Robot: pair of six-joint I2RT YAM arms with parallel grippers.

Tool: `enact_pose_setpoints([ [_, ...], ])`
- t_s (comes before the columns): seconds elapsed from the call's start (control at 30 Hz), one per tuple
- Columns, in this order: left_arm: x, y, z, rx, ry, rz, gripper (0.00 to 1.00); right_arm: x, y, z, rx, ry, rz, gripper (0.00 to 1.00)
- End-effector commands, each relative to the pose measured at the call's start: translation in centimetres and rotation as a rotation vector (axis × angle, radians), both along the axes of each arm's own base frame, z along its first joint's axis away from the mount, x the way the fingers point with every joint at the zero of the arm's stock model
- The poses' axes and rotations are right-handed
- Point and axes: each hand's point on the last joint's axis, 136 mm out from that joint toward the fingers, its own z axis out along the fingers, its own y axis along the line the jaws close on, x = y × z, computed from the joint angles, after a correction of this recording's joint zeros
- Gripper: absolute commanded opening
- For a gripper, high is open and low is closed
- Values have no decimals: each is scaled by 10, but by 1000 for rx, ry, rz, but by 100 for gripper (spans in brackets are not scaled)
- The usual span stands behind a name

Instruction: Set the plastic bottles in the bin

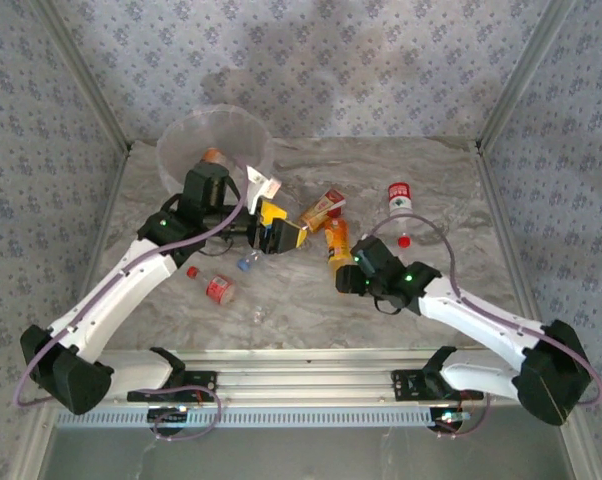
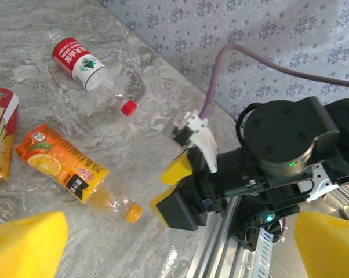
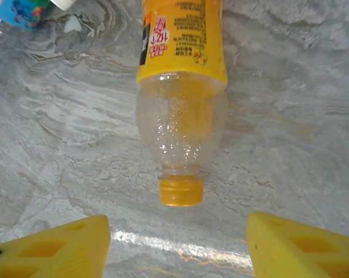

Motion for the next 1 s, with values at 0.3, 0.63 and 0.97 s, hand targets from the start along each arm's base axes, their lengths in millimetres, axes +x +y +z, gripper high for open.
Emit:
enact_pose_setpoints([
  [0.3, 1, 7, 11, -4, -90, 43, 100, 8, 10, -41, 14, 55, -82, 59],
  [0.63, 3, 5, 6, 11, -69, 34, 99, 12, 20, -71, 5, 107, -81, 54],
  [0.97, 7, 3, 3, 9, -39, 52, 100, 12, 16, -75, -19, 107, -87, 42],
])
